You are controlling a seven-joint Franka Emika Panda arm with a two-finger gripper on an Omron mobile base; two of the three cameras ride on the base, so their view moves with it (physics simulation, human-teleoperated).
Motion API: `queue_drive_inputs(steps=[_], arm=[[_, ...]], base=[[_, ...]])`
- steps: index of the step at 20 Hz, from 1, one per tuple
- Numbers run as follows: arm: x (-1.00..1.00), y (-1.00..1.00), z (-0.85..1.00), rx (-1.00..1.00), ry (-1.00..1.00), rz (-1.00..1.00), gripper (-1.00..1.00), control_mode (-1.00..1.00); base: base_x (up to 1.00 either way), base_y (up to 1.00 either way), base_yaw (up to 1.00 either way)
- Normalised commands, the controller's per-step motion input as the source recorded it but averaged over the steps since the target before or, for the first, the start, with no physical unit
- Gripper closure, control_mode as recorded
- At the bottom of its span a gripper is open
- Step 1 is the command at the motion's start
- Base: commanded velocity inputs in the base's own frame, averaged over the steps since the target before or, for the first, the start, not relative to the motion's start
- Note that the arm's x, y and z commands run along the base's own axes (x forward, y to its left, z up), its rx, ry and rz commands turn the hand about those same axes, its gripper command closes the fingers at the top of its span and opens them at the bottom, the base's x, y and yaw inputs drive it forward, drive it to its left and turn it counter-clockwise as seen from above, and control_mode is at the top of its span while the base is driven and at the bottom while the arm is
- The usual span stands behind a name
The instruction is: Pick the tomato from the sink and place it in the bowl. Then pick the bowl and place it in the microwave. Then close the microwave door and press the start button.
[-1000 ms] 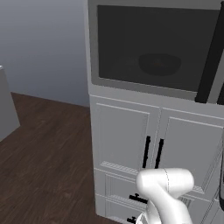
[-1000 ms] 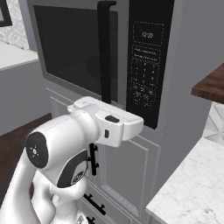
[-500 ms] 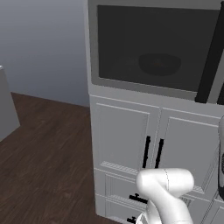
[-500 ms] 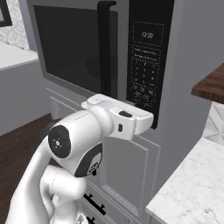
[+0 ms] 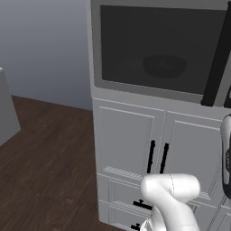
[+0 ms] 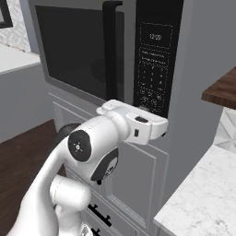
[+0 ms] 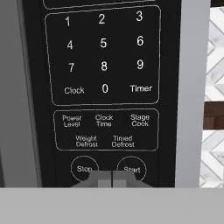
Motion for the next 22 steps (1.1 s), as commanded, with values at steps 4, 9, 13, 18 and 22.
queue_drive_inputs(steps=[4,9,13,18,22], arm=[[0.26,-0.38,-0.12,0.01,0.0,0.03,1.0,-1.0],[0.88,-0.43,-0.21,0.05,0.07,0.09,1.0,-1.0],[0.21,-0.07,-0.16,0.01,0.01,0.06,1.0,-1.0],[-0.8,0.33,0.01,0.03,-0.16,0.0,1.0,-1.0],[-0.46,0.44,0.0,0.03,-0.06,0.0,1.0,-1.0]], base=[[0.0,0.0,0.0],[0.0,0.0,0.0],[0.0,0.0,0.0],[0.0,0.0,0.0],[0.0,0.0,0.0]])
